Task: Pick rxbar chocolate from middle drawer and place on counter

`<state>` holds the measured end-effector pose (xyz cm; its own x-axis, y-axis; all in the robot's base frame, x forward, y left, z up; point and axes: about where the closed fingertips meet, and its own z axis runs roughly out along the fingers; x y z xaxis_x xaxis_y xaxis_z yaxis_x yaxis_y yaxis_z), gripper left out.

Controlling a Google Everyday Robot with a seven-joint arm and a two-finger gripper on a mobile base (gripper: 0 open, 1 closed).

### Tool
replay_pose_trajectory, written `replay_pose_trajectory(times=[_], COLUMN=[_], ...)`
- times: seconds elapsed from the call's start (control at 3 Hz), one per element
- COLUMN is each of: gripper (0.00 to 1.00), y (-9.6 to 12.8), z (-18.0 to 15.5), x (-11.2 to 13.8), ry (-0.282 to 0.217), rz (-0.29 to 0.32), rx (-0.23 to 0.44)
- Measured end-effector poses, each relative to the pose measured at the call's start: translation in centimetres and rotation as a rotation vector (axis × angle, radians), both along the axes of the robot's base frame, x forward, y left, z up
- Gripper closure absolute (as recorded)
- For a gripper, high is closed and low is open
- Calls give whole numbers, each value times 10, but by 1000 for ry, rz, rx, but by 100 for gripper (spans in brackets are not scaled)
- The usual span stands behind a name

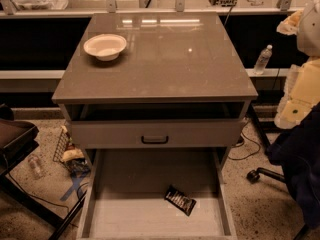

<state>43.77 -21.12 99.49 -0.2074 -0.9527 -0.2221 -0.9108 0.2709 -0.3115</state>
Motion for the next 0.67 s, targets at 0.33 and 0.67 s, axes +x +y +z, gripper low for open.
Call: replay_pose_trajectory(times=[0.33, 0.67], gripper=[0, 0], y=[0, 5], z=[0, -14], x=[0, 1], ry=[0, -22], rz=[0, 6], rx=[0, 16])
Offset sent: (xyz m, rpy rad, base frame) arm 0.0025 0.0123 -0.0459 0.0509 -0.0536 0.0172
